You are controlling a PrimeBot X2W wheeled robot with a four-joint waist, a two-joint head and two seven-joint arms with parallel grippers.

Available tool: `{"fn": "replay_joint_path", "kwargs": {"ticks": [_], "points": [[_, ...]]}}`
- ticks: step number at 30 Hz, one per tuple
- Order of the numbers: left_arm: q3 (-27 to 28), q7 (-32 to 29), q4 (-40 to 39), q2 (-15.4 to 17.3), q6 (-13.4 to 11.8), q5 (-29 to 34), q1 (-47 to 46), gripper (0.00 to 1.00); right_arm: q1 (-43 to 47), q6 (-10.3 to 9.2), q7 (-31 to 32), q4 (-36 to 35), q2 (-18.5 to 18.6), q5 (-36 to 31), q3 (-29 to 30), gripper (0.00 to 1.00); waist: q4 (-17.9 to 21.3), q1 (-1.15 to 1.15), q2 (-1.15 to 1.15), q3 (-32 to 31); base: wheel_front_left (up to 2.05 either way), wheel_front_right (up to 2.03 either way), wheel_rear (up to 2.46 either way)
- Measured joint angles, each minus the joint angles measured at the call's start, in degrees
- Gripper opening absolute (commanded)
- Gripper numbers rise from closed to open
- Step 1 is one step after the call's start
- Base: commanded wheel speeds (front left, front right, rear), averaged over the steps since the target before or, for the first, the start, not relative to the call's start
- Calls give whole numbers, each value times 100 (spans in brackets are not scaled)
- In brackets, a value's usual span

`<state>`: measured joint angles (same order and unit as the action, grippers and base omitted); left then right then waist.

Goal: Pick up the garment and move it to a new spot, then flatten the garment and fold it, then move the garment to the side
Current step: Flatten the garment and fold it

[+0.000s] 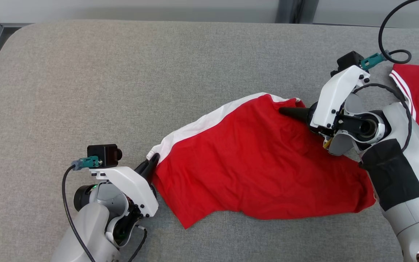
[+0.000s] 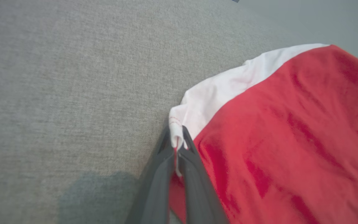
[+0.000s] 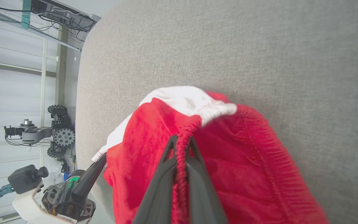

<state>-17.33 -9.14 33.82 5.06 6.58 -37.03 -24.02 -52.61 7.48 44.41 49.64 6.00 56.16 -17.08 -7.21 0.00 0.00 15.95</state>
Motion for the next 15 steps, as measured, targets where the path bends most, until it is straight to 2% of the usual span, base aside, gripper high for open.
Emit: {"fn": "replay_joint_path", "kwargs": {"ticks": [8,15], "points": [[16,247,-76,93,18,-32,-1,0,174,0,-234,-300,126,224,-130,0,40,0,0,-130,0,0,0],[170,703,-501,271,-18,-19,100,0,672,0,-731,-1218,435,680,-315,0,118,0,0,-431,0,0,0]]}}
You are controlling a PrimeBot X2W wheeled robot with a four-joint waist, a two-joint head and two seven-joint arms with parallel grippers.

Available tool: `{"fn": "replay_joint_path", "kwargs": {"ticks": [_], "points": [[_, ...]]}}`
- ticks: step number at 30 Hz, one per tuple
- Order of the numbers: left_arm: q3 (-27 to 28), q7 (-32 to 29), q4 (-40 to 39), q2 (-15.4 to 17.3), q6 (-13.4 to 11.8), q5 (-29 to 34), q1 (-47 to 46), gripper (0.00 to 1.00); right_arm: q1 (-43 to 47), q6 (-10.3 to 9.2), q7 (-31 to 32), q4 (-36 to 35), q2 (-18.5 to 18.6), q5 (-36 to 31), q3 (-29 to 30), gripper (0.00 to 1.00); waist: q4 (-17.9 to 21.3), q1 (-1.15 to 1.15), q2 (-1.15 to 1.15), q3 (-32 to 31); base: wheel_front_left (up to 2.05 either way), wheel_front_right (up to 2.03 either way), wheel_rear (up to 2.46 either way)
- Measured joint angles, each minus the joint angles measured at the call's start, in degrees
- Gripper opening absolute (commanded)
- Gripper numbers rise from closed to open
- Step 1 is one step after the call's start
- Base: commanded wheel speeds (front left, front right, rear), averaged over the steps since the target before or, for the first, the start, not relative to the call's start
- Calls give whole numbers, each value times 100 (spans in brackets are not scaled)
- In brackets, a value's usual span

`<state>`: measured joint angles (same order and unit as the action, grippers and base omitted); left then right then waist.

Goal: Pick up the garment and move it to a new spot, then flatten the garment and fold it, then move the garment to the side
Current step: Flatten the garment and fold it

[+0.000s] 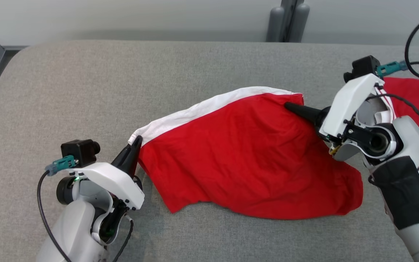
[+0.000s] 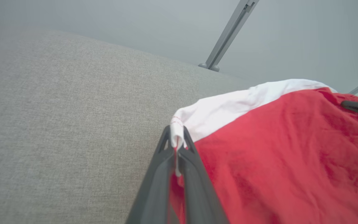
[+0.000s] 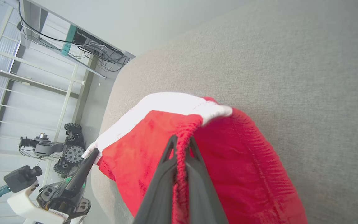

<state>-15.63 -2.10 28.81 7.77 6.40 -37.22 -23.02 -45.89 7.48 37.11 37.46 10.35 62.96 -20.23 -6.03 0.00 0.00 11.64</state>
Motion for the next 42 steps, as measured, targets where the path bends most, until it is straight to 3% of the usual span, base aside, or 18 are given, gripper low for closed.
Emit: {"fn": "replay_joint_path", "kwargs": {"ticks": [14,22,31,36,42], "points": [[70,-100,-1506,421,-142,-41,959,0,1297,0,-1447,-1968,829,501,-537,0,292,0,0,-731,0,0,0],[9,-896,-2771,764,-166,-479,1885,0,2427,-1,-2296,-3052,1418,556,-668,0,454,0,0,-973,0,0,0],[109,-1551,-4153,1129,-570,-681,2706,0,3715,-1,-2986,-4179,1784,512,-499,0,568,0,0,-1017,0,0,0],[129,-1672,-4253,1228,-558,-714,2607,0,3707,-1,-3070,-4447,1803,457,-428,0,645,0,0,-903,0,0,0],[153,-1589,-3591,1327,-203,-644,1347,0,2954,-2,-3077,-4191,1674,526,-422,0,714,0,0,-553,0,0,0]]}}
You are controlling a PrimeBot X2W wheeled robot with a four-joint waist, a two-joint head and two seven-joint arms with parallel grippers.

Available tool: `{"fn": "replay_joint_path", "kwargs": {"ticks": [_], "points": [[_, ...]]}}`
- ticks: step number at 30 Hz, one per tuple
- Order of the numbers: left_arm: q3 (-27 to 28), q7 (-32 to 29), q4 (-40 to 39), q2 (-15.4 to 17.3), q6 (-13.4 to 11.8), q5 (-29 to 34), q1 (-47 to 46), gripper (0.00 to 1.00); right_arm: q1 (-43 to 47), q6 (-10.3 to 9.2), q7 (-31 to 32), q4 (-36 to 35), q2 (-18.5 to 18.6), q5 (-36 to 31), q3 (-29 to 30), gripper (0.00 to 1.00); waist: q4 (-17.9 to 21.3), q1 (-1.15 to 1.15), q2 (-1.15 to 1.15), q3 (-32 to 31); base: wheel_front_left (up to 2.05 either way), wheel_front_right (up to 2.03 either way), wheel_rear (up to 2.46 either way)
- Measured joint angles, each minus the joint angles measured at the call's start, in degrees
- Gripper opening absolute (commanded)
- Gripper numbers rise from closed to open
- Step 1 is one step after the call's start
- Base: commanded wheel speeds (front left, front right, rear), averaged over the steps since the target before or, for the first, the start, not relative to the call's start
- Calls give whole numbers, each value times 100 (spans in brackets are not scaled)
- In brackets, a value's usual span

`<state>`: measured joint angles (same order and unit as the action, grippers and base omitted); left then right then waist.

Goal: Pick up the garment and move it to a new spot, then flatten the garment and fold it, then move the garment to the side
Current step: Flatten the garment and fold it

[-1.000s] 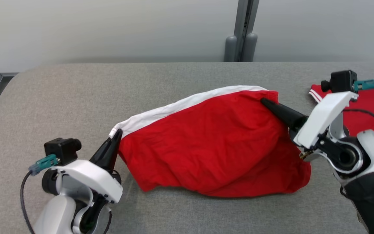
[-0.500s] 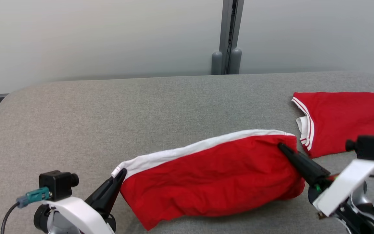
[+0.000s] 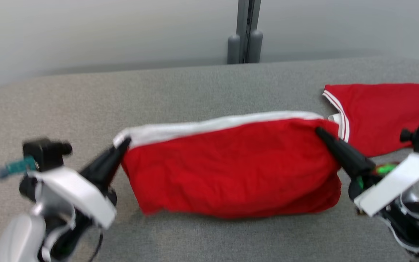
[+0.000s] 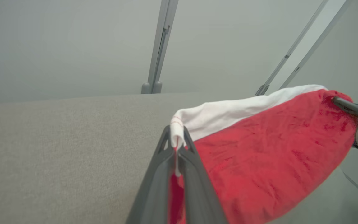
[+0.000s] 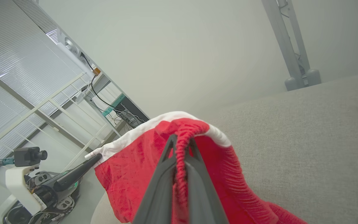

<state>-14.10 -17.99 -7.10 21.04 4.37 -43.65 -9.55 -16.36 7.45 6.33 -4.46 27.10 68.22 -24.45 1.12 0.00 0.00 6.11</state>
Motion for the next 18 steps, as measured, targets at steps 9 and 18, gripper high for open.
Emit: {"fn": "replay_joint_path", "kwargs": {"ticks": [9,18], "points": [[-247,-172,1867,452,291,4,-2949,0,-2575,-3,185,964,-524,-159,-257,0,164,0,0,967,0,0,0],[-1241,939,3464,1020,308,591,-6402,0,-5583,-2,-645,2321,-1294,-266,-570,0,460,0,0,2272,0,0,0]]}}
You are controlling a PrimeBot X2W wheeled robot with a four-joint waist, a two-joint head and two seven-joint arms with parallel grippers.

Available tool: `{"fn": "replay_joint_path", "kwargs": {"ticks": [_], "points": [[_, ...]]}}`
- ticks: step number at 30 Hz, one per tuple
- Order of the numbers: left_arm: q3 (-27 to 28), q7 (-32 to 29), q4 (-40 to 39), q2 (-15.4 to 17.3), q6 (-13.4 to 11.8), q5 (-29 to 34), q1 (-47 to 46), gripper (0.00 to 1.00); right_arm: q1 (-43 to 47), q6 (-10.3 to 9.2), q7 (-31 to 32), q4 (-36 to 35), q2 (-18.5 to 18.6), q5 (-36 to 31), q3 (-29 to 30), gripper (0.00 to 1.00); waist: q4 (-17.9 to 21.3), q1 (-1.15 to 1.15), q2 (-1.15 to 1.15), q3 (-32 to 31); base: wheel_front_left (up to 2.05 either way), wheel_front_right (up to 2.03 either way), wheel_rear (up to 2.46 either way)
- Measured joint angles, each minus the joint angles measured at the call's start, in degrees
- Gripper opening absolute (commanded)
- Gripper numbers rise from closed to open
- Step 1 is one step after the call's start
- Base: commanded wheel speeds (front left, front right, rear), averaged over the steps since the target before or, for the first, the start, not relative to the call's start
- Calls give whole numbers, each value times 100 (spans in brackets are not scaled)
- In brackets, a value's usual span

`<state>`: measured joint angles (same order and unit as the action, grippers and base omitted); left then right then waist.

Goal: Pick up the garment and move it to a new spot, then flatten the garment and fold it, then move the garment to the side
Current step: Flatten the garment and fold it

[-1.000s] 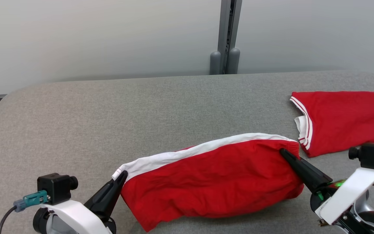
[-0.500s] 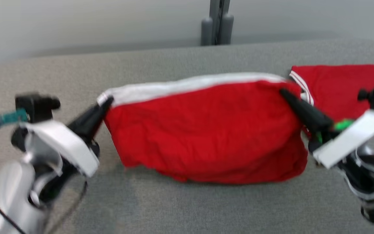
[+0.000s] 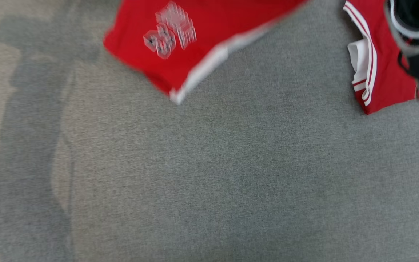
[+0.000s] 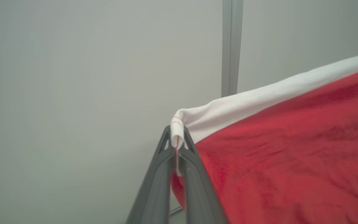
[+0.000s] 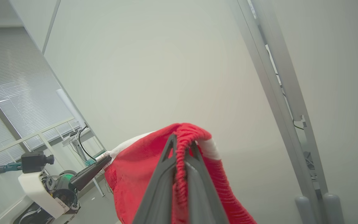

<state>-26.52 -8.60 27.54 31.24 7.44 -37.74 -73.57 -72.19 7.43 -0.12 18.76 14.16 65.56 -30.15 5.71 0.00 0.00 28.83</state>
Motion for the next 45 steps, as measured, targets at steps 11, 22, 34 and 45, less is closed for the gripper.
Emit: {"fn": "replay_joint_path", "kwargs": {"ticks": [11,22,34,45], "points": [[-1312,1410,653,3,3,-722,-1101,0,-720,0,-1460,402,307,-278,-1137,0,30,0,0,90,0,0,0],[-2435,1168,-243,932,3,-2396,1266,0,528,0,-1438,38,1349,434,-3234,0,-236,0,0,-503,0,0,0],[-2963,1589,-1325,1495,-89,-3097,3216,0,1933,0,-1471,-489,1703,146,-3728,0,-234,0,0,-1371,0,0,0],[-3248,2157,-2194,1774,-814,-2934,4617,0,4097,0,-1481,-1193,1998,-803,-2703,0,-309,0,0,-1898,0,0,0]]}}
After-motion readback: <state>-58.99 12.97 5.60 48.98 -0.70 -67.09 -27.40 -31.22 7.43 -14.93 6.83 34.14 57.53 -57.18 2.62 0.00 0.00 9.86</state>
